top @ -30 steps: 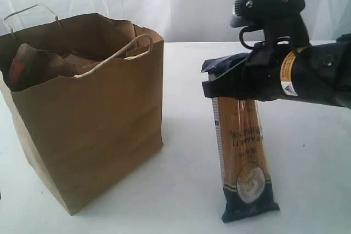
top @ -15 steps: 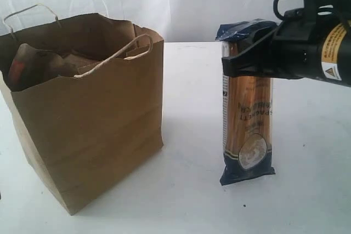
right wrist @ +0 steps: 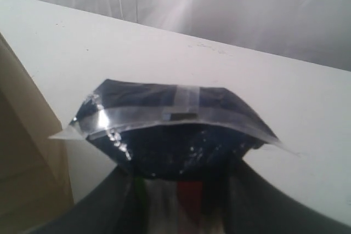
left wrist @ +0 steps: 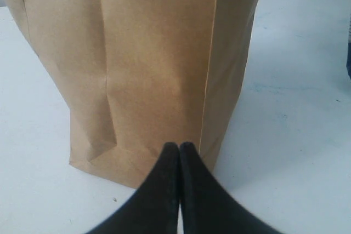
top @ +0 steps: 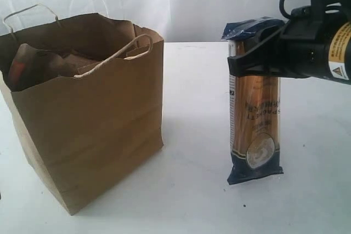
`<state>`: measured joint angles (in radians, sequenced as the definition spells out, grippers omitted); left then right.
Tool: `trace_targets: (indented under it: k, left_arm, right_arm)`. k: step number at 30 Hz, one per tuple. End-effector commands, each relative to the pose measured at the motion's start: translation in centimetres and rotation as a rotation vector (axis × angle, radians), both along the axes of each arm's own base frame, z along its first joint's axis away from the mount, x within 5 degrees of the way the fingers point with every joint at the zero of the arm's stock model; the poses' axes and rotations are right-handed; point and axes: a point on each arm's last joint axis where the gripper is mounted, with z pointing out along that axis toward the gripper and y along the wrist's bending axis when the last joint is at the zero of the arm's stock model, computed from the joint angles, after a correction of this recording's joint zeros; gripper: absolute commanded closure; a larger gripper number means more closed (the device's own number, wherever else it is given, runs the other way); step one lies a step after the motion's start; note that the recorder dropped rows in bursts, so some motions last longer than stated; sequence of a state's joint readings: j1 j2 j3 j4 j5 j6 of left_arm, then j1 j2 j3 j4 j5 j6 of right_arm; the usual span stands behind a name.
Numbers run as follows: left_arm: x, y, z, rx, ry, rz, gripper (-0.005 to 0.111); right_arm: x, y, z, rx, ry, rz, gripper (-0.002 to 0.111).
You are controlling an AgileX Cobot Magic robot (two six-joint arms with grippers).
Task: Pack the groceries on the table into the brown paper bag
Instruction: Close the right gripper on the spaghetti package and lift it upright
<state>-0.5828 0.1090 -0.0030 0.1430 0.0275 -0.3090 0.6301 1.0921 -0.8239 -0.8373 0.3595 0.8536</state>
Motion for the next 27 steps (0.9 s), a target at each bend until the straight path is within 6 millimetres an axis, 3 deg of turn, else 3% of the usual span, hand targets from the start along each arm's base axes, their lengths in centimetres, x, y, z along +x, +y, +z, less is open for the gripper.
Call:
trace_targets:
  k: [1, 10, 16, 21, 24, 27]
  left_arm:
    - [0.0, 0.0, 0.0, -0.009, -0.002, 0.003, 0.106]
    - [0.0, 0.0, 0.0, -0.009, -0.002, 0.003, 0.106]
    - [0.0, 0.0, 0.0, -0.009, -0.002, 0.003, 0.106]
    - [0.0, 0.0, 0.0, -0.009, -0.002, 0.003, 0.106]
    - [0.0, 0.0, 0.0, -0.009, -0.002, 0.003, 0.106]
    - [0.0, 0.0, 0.0, -0.009, -0.002, 0.003, 0.106]
  right_arm:
    - [-0.2, 0.0, 0.9, 0.002, -0.059, 0.033, 0.108]
    - [-0.5, 0.0, 1.6, 0.027, -0.088, 0.054, 0.108]
    - [-1.1, -0.5, 4.6, 0.060, -0.186, 0.053, 0.108]
    - [-1.4, -1.1, 8.7, 0.001, -0.316, 0.050, 0.108]
    - [-1.9, -1.5, 13.0, -0.037, -0.458, 0.058, 0.108]
    - [-2.2, -1.4, 15.8, -0.014, -0.532, 0.067, 0.108]
